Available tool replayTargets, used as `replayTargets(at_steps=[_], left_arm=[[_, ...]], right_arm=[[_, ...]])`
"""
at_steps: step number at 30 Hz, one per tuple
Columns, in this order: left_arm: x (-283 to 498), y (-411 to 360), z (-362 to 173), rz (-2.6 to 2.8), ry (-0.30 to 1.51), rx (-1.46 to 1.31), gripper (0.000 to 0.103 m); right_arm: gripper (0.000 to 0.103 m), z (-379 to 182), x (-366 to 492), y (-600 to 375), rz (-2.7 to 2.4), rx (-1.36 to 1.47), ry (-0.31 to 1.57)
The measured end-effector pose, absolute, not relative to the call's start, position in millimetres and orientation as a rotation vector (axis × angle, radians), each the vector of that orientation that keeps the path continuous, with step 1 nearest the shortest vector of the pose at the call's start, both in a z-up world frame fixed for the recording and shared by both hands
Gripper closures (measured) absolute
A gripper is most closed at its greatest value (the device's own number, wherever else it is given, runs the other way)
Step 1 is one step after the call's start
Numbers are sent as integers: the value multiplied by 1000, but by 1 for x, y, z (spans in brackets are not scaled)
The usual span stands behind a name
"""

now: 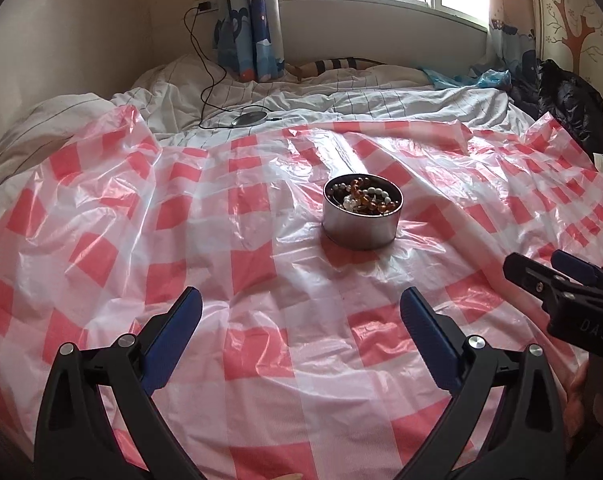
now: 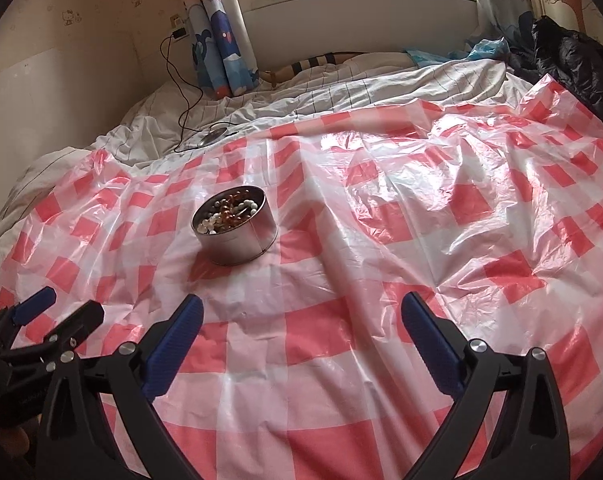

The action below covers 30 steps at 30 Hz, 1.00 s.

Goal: Organize jewelry

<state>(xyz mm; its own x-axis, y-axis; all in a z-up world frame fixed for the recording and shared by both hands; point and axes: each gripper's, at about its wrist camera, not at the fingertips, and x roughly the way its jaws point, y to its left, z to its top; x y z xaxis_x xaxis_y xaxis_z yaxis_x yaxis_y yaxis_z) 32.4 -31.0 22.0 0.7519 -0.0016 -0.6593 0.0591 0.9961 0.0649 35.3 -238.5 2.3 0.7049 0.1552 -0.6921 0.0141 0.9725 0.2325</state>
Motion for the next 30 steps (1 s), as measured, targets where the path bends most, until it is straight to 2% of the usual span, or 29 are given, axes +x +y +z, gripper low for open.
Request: replayTargets(at_steps=[30], left_arm=[[42,-46,6,-31,781,125,8]], right_arm=[[8,-16,50,-229,49,241,846]])
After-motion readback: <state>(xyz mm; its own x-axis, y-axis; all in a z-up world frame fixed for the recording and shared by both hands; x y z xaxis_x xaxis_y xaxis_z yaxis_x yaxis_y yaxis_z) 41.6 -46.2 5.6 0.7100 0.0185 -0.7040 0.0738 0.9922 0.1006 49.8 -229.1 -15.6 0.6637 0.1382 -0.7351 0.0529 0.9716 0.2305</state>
